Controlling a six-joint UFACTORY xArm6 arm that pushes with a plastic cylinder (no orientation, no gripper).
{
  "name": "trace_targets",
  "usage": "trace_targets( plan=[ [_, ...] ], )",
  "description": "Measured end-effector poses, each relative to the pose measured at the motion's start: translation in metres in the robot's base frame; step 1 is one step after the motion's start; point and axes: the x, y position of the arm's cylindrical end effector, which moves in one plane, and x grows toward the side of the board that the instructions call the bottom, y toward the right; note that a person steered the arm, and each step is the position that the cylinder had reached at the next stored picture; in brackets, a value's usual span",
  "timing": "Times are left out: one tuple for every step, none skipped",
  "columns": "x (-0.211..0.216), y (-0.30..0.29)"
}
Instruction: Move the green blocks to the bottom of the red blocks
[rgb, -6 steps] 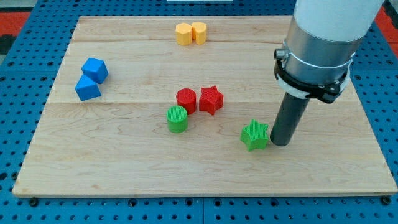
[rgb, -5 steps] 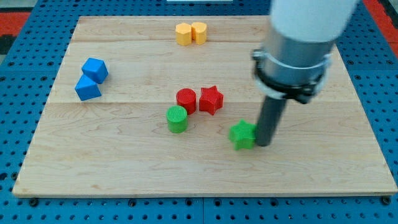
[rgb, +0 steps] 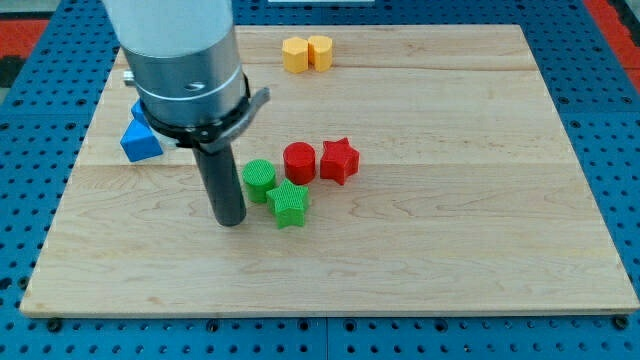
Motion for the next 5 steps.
trace_targets(
  plan=[
    [-0.010,-0.045],
    [-0.048,0.006],
    [-0.040,0.046],
    [-0.040,0.065],
    [-0.036,0.001]
  ],
)
